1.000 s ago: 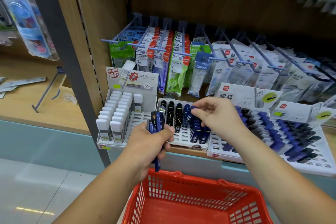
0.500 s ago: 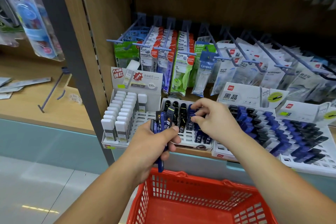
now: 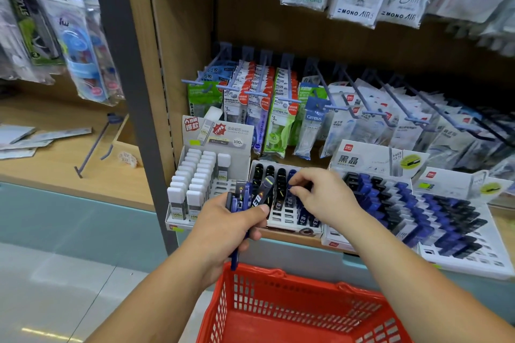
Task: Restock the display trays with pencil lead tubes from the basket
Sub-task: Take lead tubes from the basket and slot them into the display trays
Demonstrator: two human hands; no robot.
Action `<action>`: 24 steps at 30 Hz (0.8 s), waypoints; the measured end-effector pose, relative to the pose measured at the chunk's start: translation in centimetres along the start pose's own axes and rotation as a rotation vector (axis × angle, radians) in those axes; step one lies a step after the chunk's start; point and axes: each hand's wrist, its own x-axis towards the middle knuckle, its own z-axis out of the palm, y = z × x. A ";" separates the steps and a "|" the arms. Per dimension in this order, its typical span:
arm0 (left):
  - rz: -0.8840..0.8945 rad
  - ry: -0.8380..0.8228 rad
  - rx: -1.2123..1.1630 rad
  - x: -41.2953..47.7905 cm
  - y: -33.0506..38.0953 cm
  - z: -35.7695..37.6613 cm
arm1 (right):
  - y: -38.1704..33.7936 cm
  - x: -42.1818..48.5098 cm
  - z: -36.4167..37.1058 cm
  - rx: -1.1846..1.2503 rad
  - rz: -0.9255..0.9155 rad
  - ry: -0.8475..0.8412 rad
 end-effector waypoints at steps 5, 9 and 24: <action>-0.017 0.004 0.035 -0.8 0.2 -0.4 | -0.9 -0.3 0.0 -0.217 0.037 0.084; -0.017 0.018 0.043 -0.7 0.1 -1.2 | -1.1 -0.3 -0.1 -0.230 -0.001 0.000; 0.025 0.017 0.072 0.1 -0.1 -0.7 | -4.7 -1.4 -1.8 0.778 0.007 -0.206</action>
